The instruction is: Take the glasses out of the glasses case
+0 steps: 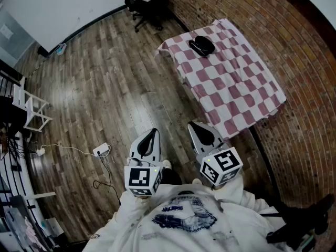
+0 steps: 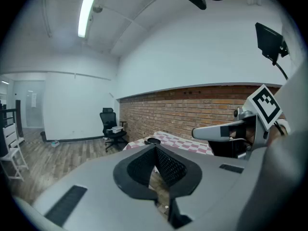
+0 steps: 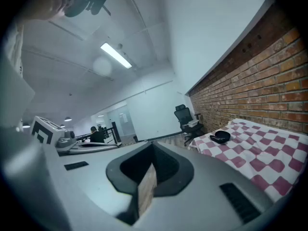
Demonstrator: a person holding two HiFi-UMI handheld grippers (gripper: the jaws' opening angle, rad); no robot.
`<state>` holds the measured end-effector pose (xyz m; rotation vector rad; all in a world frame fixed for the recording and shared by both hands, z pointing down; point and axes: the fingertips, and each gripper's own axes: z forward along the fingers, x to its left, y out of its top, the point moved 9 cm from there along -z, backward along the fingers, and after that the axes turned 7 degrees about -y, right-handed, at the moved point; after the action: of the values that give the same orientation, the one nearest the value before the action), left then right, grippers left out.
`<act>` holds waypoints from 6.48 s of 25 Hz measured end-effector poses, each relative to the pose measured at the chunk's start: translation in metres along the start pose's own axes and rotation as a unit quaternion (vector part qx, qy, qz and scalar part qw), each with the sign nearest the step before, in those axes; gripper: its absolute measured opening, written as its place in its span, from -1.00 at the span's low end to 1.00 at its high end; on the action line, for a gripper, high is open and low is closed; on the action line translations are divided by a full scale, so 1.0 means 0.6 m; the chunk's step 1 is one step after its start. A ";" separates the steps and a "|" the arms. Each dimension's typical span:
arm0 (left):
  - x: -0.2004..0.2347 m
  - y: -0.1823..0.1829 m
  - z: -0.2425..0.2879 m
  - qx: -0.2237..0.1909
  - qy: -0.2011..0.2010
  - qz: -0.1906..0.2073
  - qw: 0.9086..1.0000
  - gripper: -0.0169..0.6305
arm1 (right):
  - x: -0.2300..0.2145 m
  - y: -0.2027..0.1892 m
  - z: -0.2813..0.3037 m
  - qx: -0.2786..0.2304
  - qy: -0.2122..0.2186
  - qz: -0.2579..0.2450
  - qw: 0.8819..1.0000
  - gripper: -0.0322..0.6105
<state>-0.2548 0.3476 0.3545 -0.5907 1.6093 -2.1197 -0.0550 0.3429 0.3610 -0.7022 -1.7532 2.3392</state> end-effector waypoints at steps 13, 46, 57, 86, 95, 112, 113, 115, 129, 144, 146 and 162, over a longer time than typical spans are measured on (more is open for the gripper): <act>-0.236 -0.016 -0.120 -0.010 0.086 0.016 0.996 -0.92 | -0.057 -0.018 -0.244 -0.021 0.040 0.013 0.999 -0.86; 0.101 0.004 0.018 -0.012 0.077 -0.005 0.997 -0.92 | -0.005 0.015 0.090 0.017 0.015 0.011 1.000 -0.86; 0.259 0.033 0.069 -0.016 0.060 -0.003 0.998 -0.92 | 0.036 0.043 0.242 0.010 -0.002 0.011 1.000 -0.86; 0.416 0.046 0.142 -0.018 0.058 -0.014 0.998 -0.92 | 0.037 0.081 0.408 -0.011 -0.041 0.003 0.999 -0.86; 0.438 0.079 0.281 -0.001 0.016 0.003 1.000 -0.92 | -0.061 0.115 0.470 -0.022 -0.086 0.024 0.996 -0.86; 0.409 0.165 0.593 0.027 -0.081 0.051 0.995 -0.92 | -0.301 0.183 0.534 -0.049 -0.182 0.077 0.979 -0.86; 0.403 0.168 0.610 0.029 -0.088 0.054 0.994 -0.92 | -0.316 0.185 0.535 -0.050 -0.188 0.080 0.978 -0.86; 0.391 0.174 0.643 0.033 -0.099 0.060 0.993 -0.92 | -0.347 0.190 0.535 -0.053 -0.199 0.087 0.975 -0.86; 0.356 0.217 0.785 0.040 -0.140 0.121 0.982 -0.92 | -0.481 0.213 0.531 -0.077 -0.247 0.119 0.959 -0.86; 0.337 0.236 0.931 0.047 -0.230 0.144 0.961 -0.92 | -0.556 0.226 0.538 -0.099 -0.329 0.138 0.929 -0.86; 0.337 0.236 0.957 0.052 -0.243 0.146 0.957 -0.92 | -0.567 0.228 0.547 -0.098 -0.338 0.141 0.925 -0.86; 0.327 0.244 1.128 0.081 -0.376 0.190 0.903 -0.92 | -0.609 0.231 0.587 -0.116 -0.444 0.171 0.872 -0.86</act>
<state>-0.0271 -0.3340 0.3940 -0.8253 0.9946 -1.4473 0.1354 -0.1449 0.4104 0.1422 -2.4397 3.0101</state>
